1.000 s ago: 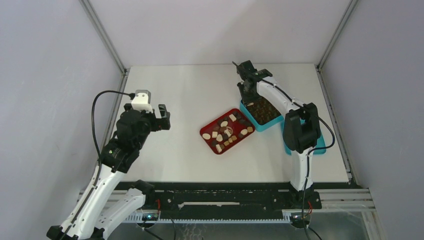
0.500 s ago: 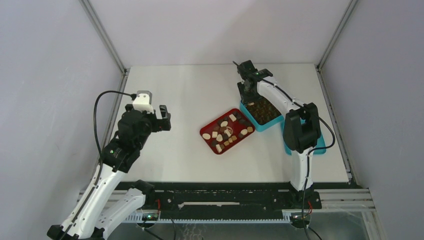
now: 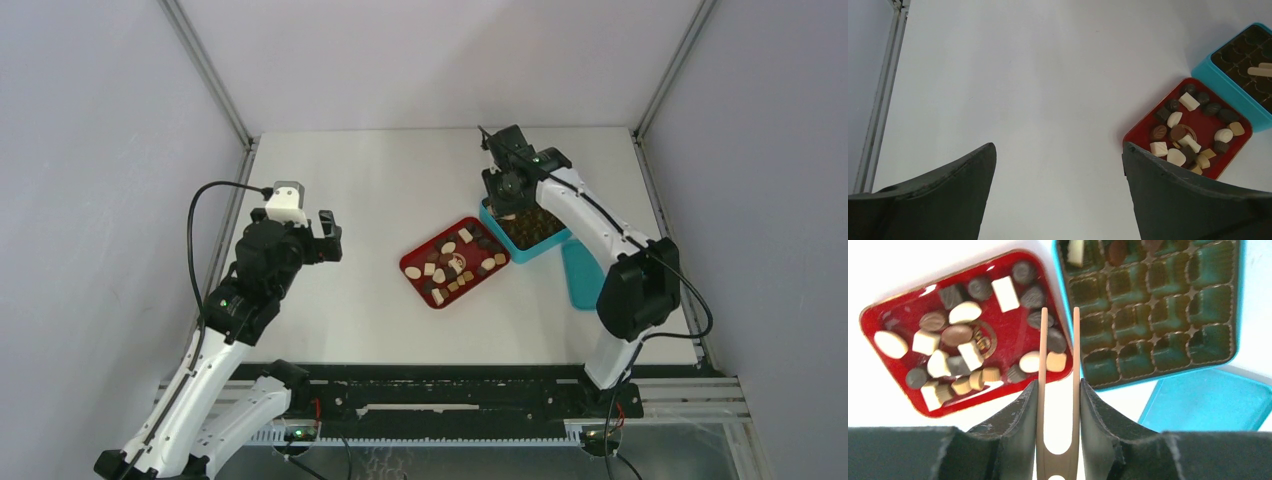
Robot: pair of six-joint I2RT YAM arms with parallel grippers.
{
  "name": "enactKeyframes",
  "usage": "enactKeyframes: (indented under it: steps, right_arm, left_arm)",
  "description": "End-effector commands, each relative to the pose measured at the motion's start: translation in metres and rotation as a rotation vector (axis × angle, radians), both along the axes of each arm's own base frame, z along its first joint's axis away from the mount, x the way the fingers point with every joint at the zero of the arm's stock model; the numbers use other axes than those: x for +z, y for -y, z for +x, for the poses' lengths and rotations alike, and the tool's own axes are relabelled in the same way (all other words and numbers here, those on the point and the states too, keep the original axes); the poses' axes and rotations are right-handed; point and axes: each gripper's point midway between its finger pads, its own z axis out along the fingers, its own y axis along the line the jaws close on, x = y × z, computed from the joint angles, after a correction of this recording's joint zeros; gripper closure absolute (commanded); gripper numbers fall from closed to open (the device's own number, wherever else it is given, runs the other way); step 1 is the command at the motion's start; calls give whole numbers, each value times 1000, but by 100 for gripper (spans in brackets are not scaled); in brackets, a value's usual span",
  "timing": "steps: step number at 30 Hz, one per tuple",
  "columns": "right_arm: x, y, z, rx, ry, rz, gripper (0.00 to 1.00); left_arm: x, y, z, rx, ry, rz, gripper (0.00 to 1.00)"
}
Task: Pack the chocolate
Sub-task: Place the fake chocolate in the packing box, then pick up the fake chocolate from the plate.
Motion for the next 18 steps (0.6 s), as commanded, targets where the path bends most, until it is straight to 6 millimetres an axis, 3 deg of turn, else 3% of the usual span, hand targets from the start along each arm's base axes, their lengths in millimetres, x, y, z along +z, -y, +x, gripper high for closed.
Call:
enactKeyframes:
  steps: [1,11,18]
  right_arm:
    - [14,-17,-31,53,-11,58,61]
    - [-4,-32,-92,162,-155,24,61]
    - [-30,-34,-108,173,-217,-21,60]
  left_arm:
    - [3,1,1,-4,23,-20,0]
    - [4,1,0,-8,26,-22,0]
    - [5,1,-1,-12,25,-24,0]
